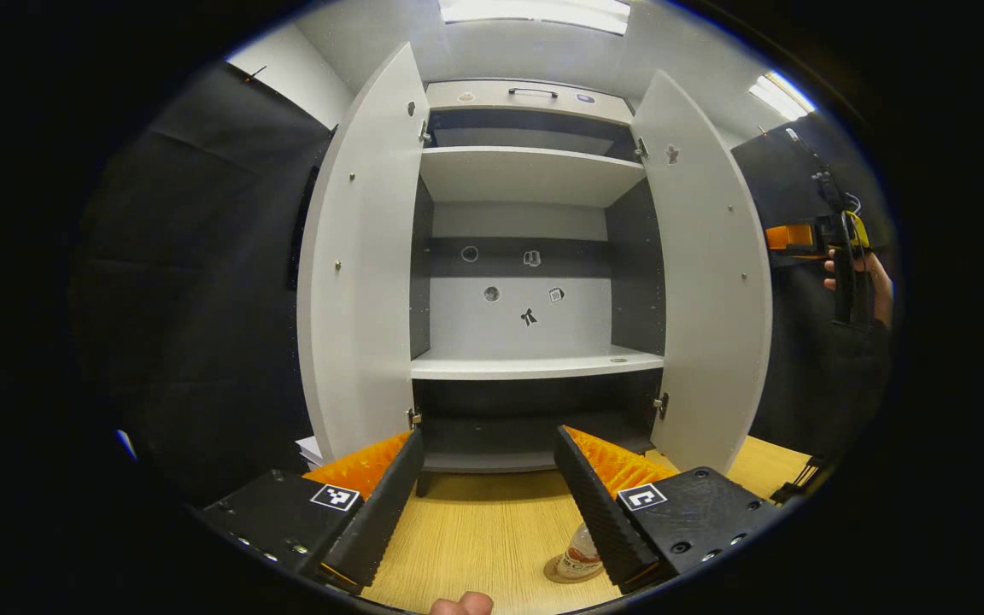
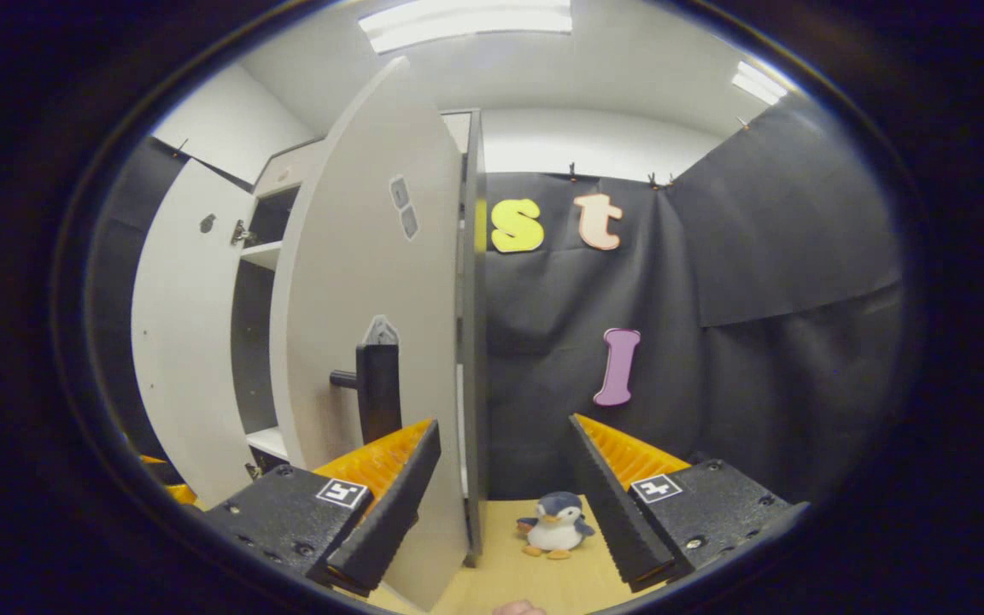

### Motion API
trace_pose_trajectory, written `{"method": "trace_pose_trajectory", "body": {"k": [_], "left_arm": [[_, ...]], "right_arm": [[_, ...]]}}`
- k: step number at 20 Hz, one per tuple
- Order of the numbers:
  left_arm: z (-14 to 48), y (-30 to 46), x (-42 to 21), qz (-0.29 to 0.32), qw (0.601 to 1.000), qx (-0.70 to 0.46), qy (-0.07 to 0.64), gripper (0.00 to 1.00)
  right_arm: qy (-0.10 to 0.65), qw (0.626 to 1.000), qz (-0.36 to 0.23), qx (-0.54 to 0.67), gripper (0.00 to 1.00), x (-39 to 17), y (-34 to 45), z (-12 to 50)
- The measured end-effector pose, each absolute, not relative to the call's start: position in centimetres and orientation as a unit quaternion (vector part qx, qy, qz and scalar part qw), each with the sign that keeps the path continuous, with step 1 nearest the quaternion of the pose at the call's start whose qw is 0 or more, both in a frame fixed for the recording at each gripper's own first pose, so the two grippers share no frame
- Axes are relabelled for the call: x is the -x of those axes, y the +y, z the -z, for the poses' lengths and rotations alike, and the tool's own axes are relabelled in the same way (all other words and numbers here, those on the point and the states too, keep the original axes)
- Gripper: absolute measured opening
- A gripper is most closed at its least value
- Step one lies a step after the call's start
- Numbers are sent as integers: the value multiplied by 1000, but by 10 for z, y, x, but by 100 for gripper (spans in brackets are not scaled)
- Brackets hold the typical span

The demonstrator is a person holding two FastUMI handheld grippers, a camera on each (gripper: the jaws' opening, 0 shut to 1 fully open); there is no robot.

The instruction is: Grasp the bottle in the cabinet with the left hand and place it on the coaster, then close the right door with the right hand and the left door with the left hand.

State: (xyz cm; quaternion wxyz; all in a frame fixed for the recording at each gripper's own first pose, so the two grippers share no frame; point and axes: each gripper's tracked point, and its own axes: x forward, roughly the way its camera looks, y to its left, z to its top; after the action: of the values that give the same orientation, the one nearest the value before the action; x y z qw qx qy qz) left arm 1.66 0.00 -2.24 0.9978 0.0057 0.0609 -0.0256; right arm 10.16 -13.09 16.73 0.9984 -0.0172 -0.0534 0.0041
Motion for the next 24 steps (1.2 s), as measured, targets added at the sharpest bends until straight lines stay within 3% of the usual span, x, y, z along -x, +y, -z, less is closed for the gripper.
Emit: {"method": "trace_pose_trajectory", "body": {"k": [2,3,7,8,10,13,15,17,18,21,22,24], "left_arm": [[22,2,-16,23,998,-6,61,94],[22,2,-15,23,998,-5,61,94],[23,5,-14,20,998,-6,61,94],[23,6,-13,19,998,-5,60,94],[23,8,-13,17,998,-2,61,94],[23,12,-15,12,998,-3,62,94],[21,15,-14,9,998,-3,58,94],[19,18,-15,8,998,-1,56,94],[17,18,-15,7,998,0,55,94],[14,16,-16,10,999,4,53,94],[13,16,-16,12,999,4,52,97],[12,15,-16,14,999,5,50,94]], "right_arm": [[-53,998,-35,13,92,-106,-103,-165],[-53,998,-42,10,97,-111,-95,-163],[-50,995,-84,-7,96,-134,-50,-155],[-47,995,-90,-6,92,-141,-42,-151],[-44,995,-87,-4,98,-153,-32,-145],[-53,995,-84,-5,93,-154,-26,-148],[-58,995,-79,5,98,-147,-29,-152],[-67,995,-73,14,98,-135,-34,-158],[-72,995,-67,18,93,-127,-36,-162],[-69,996,-50,25,98,-102,-43,-155],[-70,996,-48,23,93,-92,-42,-152],[-74,996,-42,21,98,-75,-41,-140]]}}
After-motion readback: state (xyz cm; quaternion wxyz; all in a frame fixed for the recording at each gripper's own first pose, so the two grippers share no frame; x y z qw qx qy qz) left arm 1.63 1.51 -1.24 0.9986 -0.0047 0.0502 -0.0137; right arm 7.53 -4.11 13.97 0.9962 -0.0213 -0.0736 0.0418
